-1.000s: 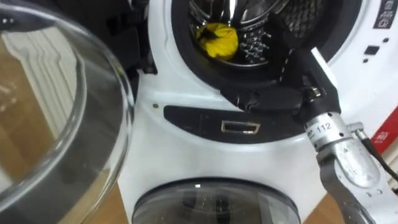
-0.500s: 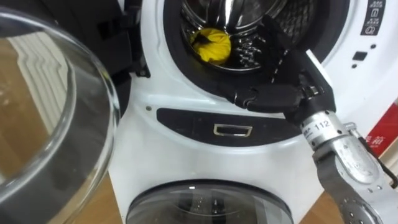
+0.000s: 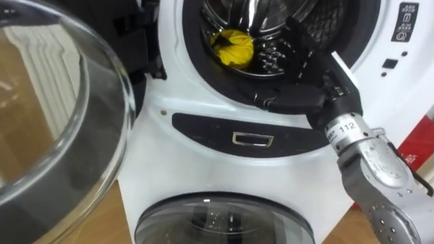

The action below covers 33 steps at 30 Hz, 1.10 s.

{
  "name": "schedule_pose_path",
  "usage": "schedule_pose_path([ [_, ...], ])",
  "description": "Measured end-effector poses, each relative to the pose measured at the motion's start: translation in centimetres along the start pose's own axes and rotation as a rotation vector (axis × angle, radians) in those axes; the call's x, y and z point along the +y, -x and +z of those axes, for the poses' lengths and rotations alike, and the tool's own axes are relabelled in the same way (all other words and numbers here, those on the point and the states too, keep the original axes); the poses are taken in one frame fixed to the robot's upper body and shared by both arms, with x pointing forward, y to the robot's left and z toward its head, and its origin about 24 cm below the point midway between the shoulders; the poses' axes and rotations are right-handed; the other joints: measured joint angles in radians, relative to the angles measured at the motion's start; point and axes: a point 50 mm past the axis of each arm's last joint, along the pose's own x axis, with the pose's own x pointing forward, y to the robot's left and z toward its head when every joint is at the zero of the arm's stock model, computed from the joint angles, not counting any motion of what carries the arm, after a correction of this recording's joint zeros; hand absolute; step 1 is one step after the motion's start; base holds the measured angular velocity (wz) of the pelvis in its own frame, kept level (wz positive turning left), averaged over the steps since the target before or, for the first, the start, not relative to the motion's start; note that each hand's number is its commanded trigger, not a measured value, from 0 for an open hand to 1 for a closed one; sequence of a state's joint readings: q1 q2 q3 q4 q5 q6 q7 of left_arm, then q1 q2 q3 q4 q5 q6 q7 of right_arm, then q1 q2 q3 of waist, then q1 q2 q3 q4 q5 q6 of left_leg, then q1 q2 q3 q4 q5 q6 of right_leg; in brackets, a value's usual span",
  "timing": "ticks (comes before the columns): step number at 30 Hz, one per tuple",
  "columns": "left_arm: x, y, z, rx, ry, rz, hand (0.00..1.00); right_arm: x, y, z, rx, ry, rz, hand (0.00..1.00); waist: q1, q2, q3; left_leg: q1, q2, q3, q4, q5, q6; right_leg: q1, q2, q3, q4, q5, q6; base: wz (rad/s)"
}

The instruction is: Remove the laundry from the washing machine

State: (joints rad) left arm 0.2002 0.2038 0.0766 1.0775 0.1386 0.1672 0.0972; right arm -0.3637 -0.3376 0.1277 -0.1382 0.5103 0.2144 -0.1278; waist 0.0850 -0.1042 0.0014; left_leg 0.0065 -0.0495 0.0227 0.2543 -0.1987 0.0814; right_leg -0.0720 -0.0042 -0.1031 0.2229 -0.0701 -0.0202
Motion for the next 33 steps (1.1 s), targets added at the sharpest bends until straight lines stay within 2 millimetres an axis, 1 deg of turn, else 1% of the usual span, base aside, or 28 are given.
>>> schedule_pose_path([
  [2,0.0,0.1,-0.1,0.000,-0.010,0.001,0.00,-0.2,-0.4,0.0,0.015,-0.004,-0.002,0.00,0.000,-0.003,-0.0008,-0.002,-0.001,-0.001,0.004,0.001,-0.001,0.000,-0.007,-0.007,0.000,0.001,-0.003,0.04],
  [5,0.1,0.2,-0.3,0.001,-0.012,0.009,0.00,-0.6,-1.0,0.0,0.040,-0.050,0.004,0.00,-0.003,-0.007,0.0000,-0.006,-0.002,-0.002,0.010,0.003,-0.001,0.000,-0.010,-0.012,0.000,0.004,0.000,0.01],
  [8,0.2,0.3,-0.4,-0.007,-0.010,0.014,0.00,-0.7,-2.2,0.2,0.069,-0.122,0.017,0.00,-0.023,-0.009,0.0006,-0.018,-0.002,-0.004,0.022,0.004,0.002,-0.003,-0.010,-0.012,-0.002,0.008,0.003,0.02],
  [9,0.3,0.4,-0.4,-0.016,-0.009,0.016,0.00,-0.8,-2.5,0.1,0.079,-0.144,0.017,0.00,-0.025,-0.010,0.0007,-0.020,-0.003,-0.004,0.022,0.005,0.006,-0.004,-0.011,-0.012,-0.002,0.008,0.003,0.00],
  [12,0.4,0.5,0.0,-0.038,-0.005,0.020,0.00,-1.0,-3.0,0.1,0.091,-0.159,0.007,0.00,-0.027,-0.010,0.0004,-0.034,-0.003,-0.007,0.036,0.007,0.006,-0.010,-0.012,-0.012,-0.002,0.010,0.005,0.03],
  [18,0.4,0.6,-0.3,-0.029,-0.009,0.021,0.00,-1.3,-3.3,0.2,0.096,-0.163,-0.008,0.00,-0.031,-0.010,-0.0020,-0.050,-0.007,-0.021,0.052,0.009,0.005,-0.015,-0.012,-0.012,-0.002,0.017,0.007,0.08],
  [21,0.4,0.6,-1.0,-0.002,-0.024,0.023,0.00,-1.2,-3.3,0.5,0.089,-0.158,-0.005,0.00,-0.030,-0.001,-0.0058,-0.048,-0.010,-0.024,0.051,0.012,0.000,-0.014,-0.011,-0.013,-0.002,0.023,0.005,0.00],
  [22,0.4,0.6,-1.1,0.001,-0.023,0.023,0.00,-1.3,-3.3,0.7,0.081,-0.152,-0.002,0.00,-0.029,0.002,-0.0055,-0.048,-0.010,-0.024,0.050,0.012,0.000,-0.014,-0.012,-0.013,-0.002,0.023,0.005,0.00],
  [23,0.4,0.6,-1.2,0.009,-0.023,0.023,0.00,-1.5,-3.2,1.5,0.053,-0.135,-0.005,0.00,-0.024,0.006,-0.0072,-0.048,-0.011,-0.024,0.047,0.012,0.000,-0.014,-0.011,-0.012,-0.002,0.023,0.005,0.00],
  [24,0.4,0.6,-1.5,0.020,-0.024,0.022,0.00,-1.8,-3.4,2.6,0.008,-0.110,-0.018,0.00,-0.020,0.011,-0.0112,-0.044,-0.011,-0.025,0.043,0.011,0.001,-0.013,-0.011,-0.013,-0.003,0.023,0.004,0.00],
  [25,0.4,0.7,-1.6,0.026,-0.025,0.022,0.00,-1.9,-3.5,3.3,-0.017,-0.094,-0.022,0.00,-0.019,0.014,-0.0127,-0.040,-0.012,-0.025,0.037,0.012,0.001,-0.011,-0.011,-0.013,-0.004,0.023,0.004,0.00],
  [26,0.4,0.7,-1.9,0.035,-0.025,0.021,0.00,-1.9,-3.8,4.8,-0.070,-0.054,-0.026,0.00,-0.016,0.017,-0.0116,-0.025,-0.012,-0.027,0.023,0.013,0.002,0.000,-0.010,-0.014,-0.010,0.023,0.006,0.00],
  [27,0.4,0.7,-2.1,0.043,-0.025,0.023,0.00,-2.0,-3.8,6.0,-0.117,-0.030,-0.021,0.00,-0.009,0.020,-0.0139,-0.007,-0.011,-0.028,-0.002,0.019,0.002,0.013,-0.009,-0.017,-0.023,0.023,0.006,0.03],
  [29,0.6,0.7,-2.2,0.045,-0.024,0.027,0.00,-1.9,-3.7,6.8,-0.148,-0.009,-0.012,0.00,0.001,0.017,-0.0134,0.019,-0.008,-0.030,-0.029,0.022,0.001,0.034,-0.009,-0.031,-0.039,0.020,0.002,0.04],
  [31,0.6,0.6,-2.2,0.050,-0.014,0.028,0.00,-1.8,-3.3,6.9,-0.166,0.037,-0.013,0.00,0.001,0.010,-0.0122,0.024,-0.003,-0.032,-0.038,0.023,0.003,0.039,-0.008,-0.037,-0.038,0.017,-0.005,0.02],
  [32,0.6,0.6,-2.2,0.056,-0.014,0.026,0.00,-1.5,-3.1,7.2,-0.183,0.059,0.005,0.00,-0.005,0.005,-0.0102,0.026,0.001,-0.030,-0.043,0.024,0.002,0.039,-0.006,-0.037,-0.038,0.019,-0.012,-0.09],
  [33,0.6,0.5,-2.2,0.054,-0.014,0.026,0.00,-1.1,-2.8,7.4,-0.197,0.062,0.030,0.00,-0.011,0.000,-0.0059,0.033,0.003,-0.027,-0.055,0.024,-0.001,0.038,-0.003,-0.036,-0.038,0.016,-0.016,-0.11],
])
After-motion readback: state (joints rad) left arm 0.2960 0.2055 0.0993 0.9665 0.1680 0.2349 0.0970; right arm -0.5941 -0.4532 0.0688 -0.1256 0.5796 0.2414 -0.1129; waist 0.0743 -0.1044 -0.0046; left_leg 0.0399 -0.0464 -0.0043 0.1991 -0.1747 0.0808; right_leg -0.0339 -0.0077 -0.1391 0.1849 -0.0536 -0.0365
